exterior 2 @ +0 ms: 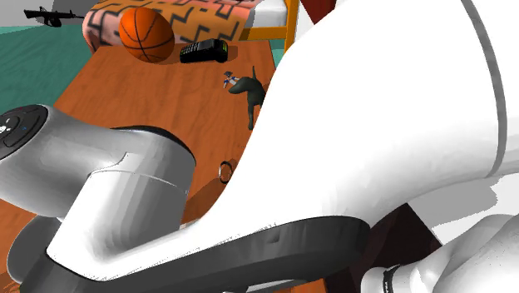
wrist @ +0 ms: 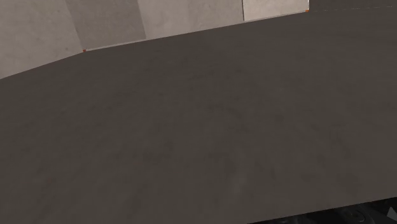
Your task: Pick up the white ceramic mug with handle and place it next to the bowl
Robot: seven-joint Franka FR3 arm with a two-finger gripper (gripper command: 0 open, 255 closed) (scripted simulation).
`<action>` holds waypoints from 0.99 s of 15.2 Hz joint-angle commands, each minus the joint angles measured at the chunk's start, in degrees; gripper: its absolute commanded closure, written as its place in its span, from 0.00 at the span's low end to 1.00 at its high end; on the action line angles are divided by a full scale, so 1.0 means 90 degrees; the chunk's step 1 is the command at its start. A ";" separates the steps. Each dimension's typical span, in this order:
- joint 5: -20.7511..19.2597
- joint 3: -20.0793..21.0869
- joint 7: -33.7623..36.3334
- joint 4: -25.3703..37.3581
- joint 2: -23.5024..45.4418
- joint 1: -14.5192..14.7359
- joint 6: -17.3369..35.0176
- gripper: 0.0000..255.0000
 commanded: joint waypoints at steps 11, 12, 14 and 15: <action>-0.0319 -0.0087 0.0226 -0.0223 0.0333 0.0087 0.0440 1.00; -0.0319 -0.0087 0.0226 -0.0223 0.0333 0.0087 0.0440 1.00; -0.0320 -0.0088 0.0224 -0.0225 0.0334 0.0085 0.0443 0.00; -0.0320 -0.0089 0.0223 -0.0225 0.0335 0.0085 0.0444 0.00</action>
